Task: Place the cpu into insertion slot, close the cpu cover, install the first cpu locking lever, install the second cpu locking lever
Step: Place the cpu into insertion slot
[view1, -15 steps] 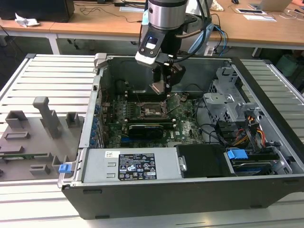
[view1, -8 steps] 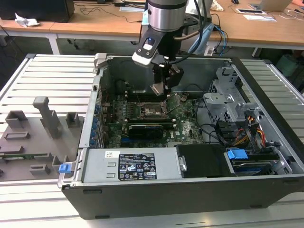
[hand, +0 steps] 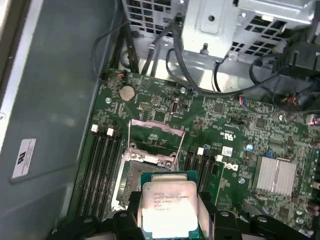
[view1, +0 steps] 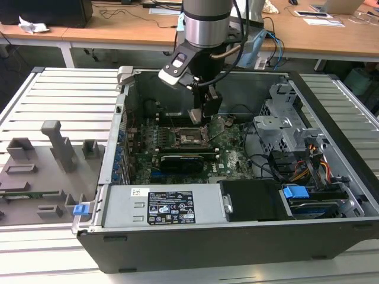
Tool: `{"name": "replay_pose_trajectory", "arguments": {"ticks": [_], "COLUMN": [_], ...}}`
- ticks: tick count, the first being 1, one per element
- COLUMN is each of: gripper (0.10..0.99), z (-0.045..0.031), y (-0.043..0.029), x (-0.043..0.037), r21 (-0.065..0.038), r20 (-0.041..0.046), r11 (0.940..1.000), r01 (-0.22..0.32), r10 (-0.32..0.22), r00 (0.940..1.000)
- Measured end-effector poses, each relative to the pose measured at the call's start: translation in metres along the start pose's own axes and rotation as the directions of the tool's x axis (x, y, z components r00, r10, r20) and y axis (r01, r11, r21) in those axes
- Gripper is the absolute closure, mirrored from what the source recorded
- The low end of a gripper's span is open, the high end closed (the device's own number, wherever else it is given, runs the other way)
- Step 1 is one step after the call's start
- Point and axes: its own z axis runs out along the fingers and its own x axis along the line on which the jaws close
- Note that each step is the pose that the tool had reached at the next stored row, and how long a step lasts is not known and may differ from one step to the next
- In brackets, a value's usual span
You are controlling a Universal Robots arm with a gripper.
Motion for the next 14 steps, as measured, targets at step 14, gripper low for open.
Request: {"name": "replay_pose_trajectory", "arguments": {"ticks": [14], "gripper": [0.557], "z": [0.0139], "y": [-0.0022], "x": [-0.0001], "r21": [0.004], "r20": [0.0127], "r11": [0.9861], "r01": [-0.166], "r10": [0.166], "r00": [0.9861]}}
